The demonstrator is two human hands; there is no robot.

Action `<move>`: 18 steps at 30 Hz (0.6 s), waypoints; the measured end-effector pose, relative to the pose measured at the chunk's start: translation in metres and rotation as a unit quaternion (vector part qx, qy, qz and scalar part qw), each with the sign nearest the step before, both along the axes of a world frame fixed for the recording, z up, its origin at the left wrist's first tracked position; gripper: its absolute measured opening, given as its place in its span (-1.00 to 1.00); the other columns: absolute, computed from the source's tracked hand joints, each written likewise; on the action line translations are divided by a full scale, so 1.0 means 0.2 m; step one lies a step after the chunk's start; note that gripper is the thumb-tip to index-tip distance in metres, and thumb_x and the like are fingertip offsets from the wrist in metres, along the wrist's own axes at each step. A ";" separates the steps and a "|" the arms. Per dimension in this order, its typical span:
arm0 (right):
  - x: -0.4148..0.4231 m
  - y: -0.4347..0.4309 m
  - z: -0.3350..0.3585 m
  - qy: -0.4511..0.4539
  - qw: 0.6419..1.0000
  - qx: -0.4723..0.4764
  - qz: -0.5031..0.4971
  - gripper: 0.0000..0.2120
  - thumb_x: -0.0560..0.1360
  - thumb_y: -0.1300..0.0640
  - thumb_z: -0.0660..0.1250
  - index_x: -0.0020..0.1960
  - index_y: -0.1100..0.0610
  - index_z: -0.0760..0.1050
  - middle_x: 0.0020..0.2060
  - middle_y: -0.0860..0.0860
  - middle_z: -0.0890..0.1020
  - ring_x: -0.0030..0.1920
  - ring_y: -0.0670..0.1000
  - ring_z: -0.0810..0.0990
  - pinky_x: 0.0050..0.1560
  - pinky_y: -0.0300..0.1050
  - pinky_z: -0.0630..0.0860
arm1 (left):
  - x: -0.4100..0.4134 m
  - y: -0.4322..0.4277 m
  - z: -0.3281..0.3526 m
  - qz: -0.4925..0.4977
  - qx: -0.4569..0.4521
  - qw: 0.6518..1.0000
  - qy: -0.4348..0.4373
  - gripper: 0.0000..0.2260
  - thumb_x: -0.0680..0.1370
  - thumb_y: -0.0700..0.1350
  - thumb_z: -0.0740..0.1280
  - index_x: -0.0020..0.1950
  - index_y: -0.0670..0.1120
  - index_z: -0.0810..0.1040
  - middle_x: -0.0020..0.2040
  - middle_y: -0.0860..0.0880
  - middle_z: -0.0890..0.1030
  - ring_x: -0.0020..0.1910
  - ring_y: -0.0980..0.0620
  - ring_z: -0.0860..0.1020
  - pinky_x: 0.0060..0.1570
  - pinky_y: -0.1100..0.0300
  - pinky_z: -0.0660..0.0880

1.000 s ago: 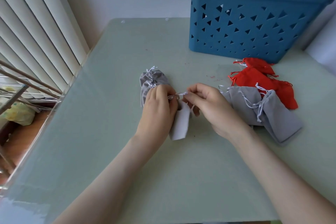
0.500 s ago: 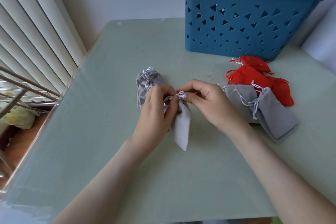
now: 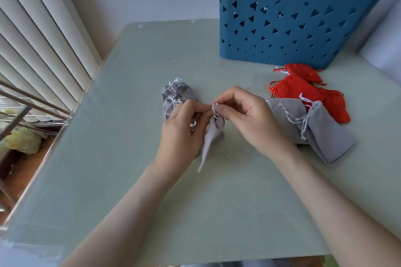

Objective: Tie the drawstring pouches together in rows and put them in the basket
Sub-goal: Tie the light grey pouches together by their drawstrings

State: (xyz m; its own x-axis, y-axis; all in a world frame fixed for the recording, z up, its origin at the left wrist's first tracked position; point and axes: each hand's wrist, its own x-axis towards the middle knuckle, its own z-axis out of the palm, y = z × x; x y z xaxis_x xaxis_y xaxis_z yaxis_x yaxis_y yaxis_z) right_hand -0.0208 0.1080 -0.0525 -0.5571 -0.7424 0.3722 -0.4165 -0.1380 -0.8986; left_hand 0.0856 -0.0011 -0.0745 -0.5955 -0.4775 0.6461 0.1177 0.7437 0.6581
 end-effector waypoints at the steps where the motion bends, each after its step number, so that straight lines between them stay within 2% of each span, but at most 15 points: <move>1: 0.00 0.00 0.00 0.005 1.000 -0.002 -0.010 -0.80 0.49 0.23 0.33 -0.15 -0.08 0.54 -0.27 -0.16 0.63 -0.19 -0.13 0.57 -0.08 -0.22 0.48 | 0.00 0.00 0.00 0.013 -0.001 1.000 0.001 -0.92 0.49 -0.10 0.37 -0.11 -0.10 0.60 -0.18 0.11 0.61 -0.23 0.18 0.53 -0.26 0.52 0.38; 3: -0.01 -0.01 -0.01 0.014 0.999 0.004 -0.038 -0.82 0.48 0.24 0.33 -0.17 -0.04 0.53 -0.29 -0.14 0.62 -0.20 -0.12 0.57 -0.08 -0.20 0.48 | -0.01 0.00 -0.01 0.041 -0.014 0.999 -0.005 -0.83 0.48 -0.02 0.32 -0.15 -0.10 0.63 -0.22 0.10 0.65 -0.28 0.13 0.55 -0.32 0.34 0.44; 5: -0.03 -0.01 -0.02 0.016 0.997 0.005 -0.077 -0.84 0.46 0.24 0.32 -0.19 -0.01 0.52 -0.30 -0.10 0.62 -0.22 -0.12 0.57 -0.07 -0.19 0.48 | -0.01 -0.01 -0.01 0.079 -0.033 0.996 -0.014 -0.80 0.48 0.01 0.30 -0.20 -0.10 0.59 -0.32 0.06 0.64 -0.32 0.06 0.51 -0.39 0.23 0.39; 8: -0.05 0.01 -0.01 0.010 0.992 0.010 -0.123 -0.75 0.47 0.33 0.33 -0.23 0.00 0.48 -0.34 -0.10 0.59 -0.27 -0.18 0.54 -0.11 -0.23 0.44 | 0.00 -0.02 -0.01 0.113 -0.045 0.992 -0.010 -0.81 0.48 0.00 0.27 -0.26 -0.08 0.51 -0.42 0.04 0.57 -0.33 -0.02 0.44 -0.43 0.24 0.28; 11: -0.05 0.00 -0.02 -0.013 0.992 0.028 -0.123 -0.74 0.50 0.33 0.32 -0.23 -0.01 0.48 -0.34 -0.08 0.58 -0.26 -0.14 0.53 -0.14 -0.22 0.41 | 0.00 -0.01 -0.01 0.101 -0.033 0.994 -0.030 -0.75 0.49 0.05 0.23 -0.23 -0.10 0.50 -0.35 0.04 0.61 -0.29 0.02 0.48 -0.44 0.23 0.33; 14: -0.05 0.00 -0.02 -0.037 0.993 0.049 -0.097 -0.85 0.55 0.23 0.29 -0.16 0.04 0.51 -0.33 -0.03 0.60 -0.29 -0.06 0.51 -0.18 -0.20 0.41 | 0.00 -0.03 -0.02 0.067 -0.005 0.997 -0.046 -0.72 0.51 0.09 0.20 -0.17 -0.11 0.50 -0.25 0.04 0.64 -0.26 0.06 0.51 -0.35 0.15 0.43; 16: -0.05 0.01 -0.01 -0.064 0.994 0.060 -0.065 -0.90 0.57 0.08 0.29 -0.06 0.09 0.52 -0.37 -0.05 0.60 -0.33 -0.07 0.49 -0.20 -0.24 0.41 | 0.01 -0.04 -0.02 0.071 -0.009 0.996 -0.051 -0.77 0.52 0.05 0.25 -0.18 -0.10 0.49 -0.25 0.04 0.63 -0.29 0.06 0.51 -0.33 0.10 0.44; 18: -0.04 0.01 -0.01 -0.081 0.993 0.085 -0.018 -0.70 0.48 -0.13 0.32 0.07 0.07 0.51 -0.36 -0.10 0.60 -0.31 -0.08 0.51 -0.18 -0.24 0.42 | 0.01 -0.06 -0.02 0.091 -0.024 0.993 -0.067 -0.82 0.51 -0.01 0.30 -0.19 -0.11 0.49 -0.25 0.03 0.63 -0.33 0.07 0.51 -0.34 0.03 0.48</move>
